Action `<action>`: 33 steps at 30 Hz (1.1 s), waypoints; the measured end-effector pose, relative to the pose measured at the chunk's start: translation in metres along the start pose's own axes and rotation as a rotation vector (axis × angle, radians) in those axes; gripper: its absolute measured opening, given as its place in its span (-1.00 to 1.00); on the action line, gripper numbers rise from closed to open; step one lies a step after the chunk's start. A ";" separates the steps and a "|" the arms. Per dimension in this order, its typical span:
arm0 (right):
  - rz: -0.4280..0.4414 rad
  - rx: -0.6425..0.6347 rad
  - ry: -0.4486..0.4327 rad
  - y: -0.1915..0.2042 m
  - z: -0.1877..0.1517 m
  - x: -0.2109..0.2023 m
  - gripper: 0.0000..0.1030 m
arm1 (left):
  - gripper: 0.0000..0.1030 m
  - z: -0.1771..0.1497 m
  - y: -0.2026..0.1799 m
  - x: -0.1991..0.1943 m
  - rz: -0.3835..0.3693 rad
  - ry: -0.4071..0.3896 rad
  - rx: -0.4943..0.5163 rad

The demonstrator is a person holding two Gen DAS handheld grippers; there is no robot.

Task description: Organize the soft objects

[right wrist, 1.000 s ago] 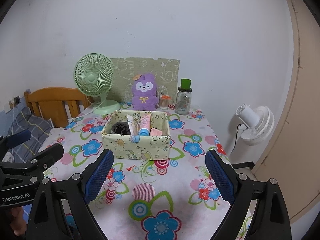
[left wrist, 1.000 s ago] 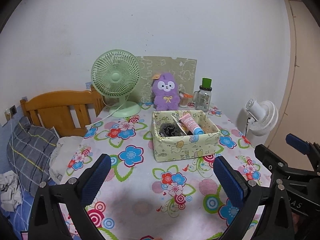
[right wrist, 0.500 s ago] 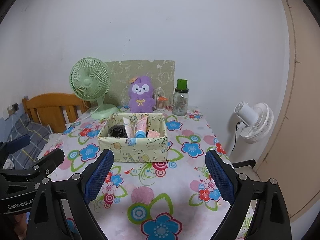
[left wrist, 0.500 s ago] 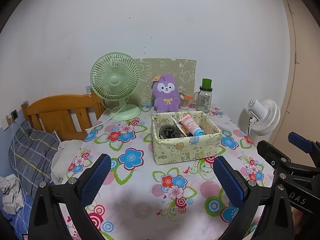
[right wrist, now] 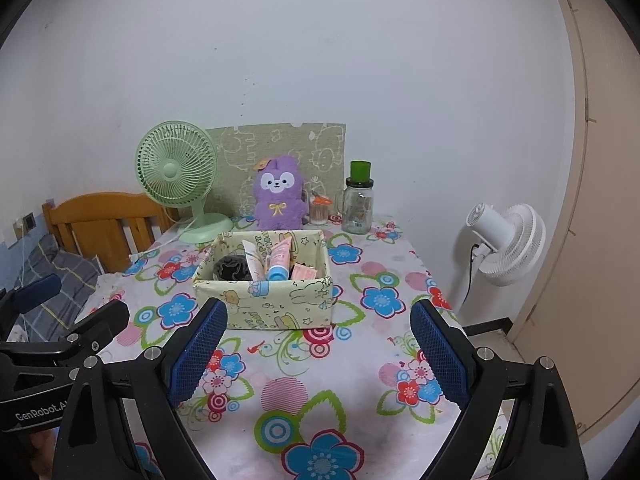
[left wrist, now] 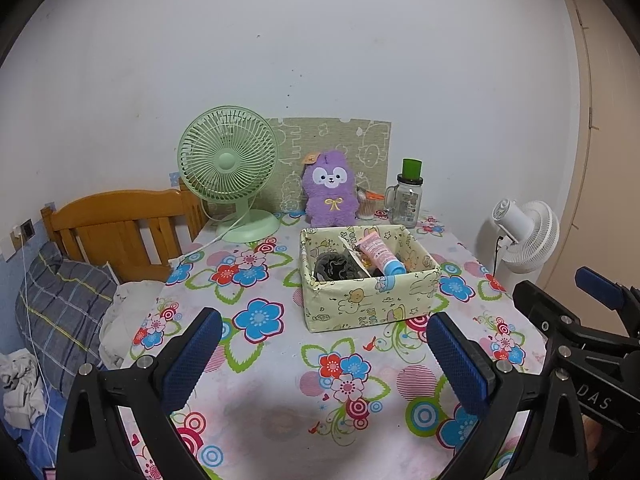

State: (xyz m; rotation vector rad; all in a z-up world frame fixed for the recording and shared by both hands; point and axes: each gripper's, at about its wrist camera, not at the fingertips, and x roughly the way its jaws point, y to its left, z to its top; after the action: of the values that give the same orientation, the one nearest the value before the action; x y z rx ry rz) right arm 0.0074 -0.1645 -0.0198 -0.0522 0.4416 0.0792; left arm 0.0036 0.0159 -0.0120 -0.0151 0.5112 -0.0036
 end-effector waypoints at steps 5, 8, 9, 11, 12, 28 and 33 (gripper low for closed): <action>-0.002 -0.006 -0.007 0.001 0.001 -0.001 0.83 | 1.00 0.000 0.000 0.000 0.001 0.000 -0.003; 0.000 -0.007 -0.010 0.003 0.002 -0.001 0.83 | 1.00 0.000 0.000 0.000 0.001 -0.001 -0.001; 0.000 -0.006 -0.009 0.003 0.002 -0.001 0.83 | 1.00 0.000 0.000 0.000 0.003 -0.002 -0.001; 0.001 -0.005 -0.010 0.003 0.002 -0.001 0.83 | 1.00 0.001 -0.001 -0.001 0.003 -0.003 -0.003; 0.001 -0.005 -0.009 0.003 0.002 -0.001 0.83 | 1.00 0.001 -0.001 0.000 0.003 -0.003 -0.004; -0.008 -0.005 -0.015 0.003 0.001 -0.003 0.83 | 1.00 0.000 -0.004 0.000 0.002 0.002 -0.009; -0.008 -0.004 -0.014 0.002 0.000 -0.004 0.83 | 1.00 -0.001 -0.004 -0.001 -0.002 0.007 -0.012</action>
State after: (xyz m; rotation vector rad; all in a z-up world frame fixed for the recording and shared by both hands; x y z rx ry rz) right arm 0.0036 -0.1628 -0.0177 -0.0578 0.4273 0.0722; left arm 0.0017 0.0114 -0.0125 -0.0272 0.5179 -0.0028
